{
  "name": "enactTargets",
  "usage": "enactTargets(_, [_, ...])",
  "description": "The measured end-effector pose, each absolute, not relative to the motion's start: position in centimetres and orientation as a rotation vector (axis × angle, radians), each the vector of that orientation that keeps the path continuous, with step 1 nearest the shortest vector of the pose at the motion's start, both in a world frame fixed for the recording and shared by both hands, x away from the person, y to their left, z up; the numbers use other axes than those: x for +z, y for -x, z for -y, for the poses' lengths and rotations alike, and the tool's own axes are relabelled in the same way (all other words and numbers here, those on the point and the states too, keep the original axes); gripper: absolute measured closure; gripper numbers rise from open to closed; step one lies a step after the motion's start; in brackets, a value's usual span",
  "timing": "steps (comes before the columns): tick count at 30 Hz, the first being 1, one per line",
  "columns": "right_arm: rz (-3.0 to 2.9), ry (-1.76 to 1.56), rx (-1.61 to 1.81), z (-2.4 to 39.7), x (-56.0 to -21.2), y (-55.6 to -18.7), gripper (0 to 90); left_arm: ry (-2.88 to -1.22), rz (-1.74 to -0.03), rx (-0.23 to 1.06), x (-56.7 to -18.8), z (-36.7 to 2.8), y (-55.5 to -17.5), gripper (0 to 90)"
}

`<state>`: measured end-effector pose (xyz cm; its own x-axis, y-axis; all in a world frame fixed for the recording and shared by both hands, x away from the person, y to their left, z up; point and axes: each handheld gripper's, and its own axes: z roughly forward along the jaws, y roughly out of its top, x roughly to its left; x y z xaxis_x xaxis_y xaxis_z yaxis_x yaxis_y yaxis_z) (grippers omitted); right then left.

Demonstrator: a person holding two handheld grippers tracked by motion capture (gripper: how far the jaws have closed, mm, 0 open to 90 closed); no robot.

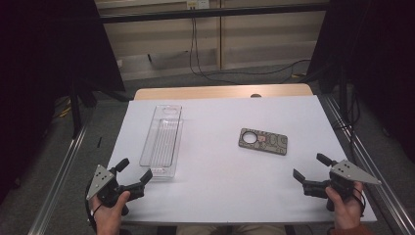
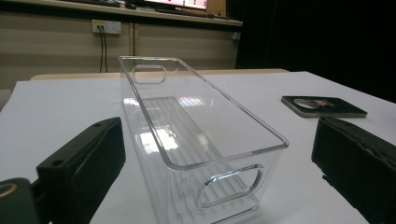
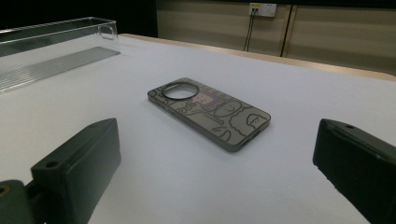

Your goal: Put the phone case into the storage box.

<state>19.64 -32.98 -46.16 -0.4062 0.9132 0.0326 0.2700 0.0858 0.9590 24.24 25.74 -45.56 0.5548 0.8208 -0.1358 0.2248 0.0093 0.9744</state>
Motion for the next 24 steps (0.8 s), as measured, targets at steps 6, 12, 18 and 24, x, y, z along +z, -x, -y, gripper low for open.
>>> enactTargets(6, [-1.739,-1.184,1.346,33.19,-46.24,-19.65,0.6,-1.536,-0.933,0.587,-45.55,-25.55,-24.45,2.9])
enactTargets(12, [-1.735,-1.201,1.343,33.16,-46.33,-19.82,0.6,-1.537,-0.936,0.583,-45.58,-25.55,-24.56,2.9])
enactTargets(18, [-1.760,-1.202,1.342,33.02,-46.37,-19.87,0.5,-1.545,-0.938,0.583,-45.63,-25.52,-24.66,2.9])
enactTargets(24, [-1.775,-1.224,1.345,32.93,-46.31,-19.94,1.6,-1.548,-0.929,0.571,-45.73,-25.49,-24.69,2.9])
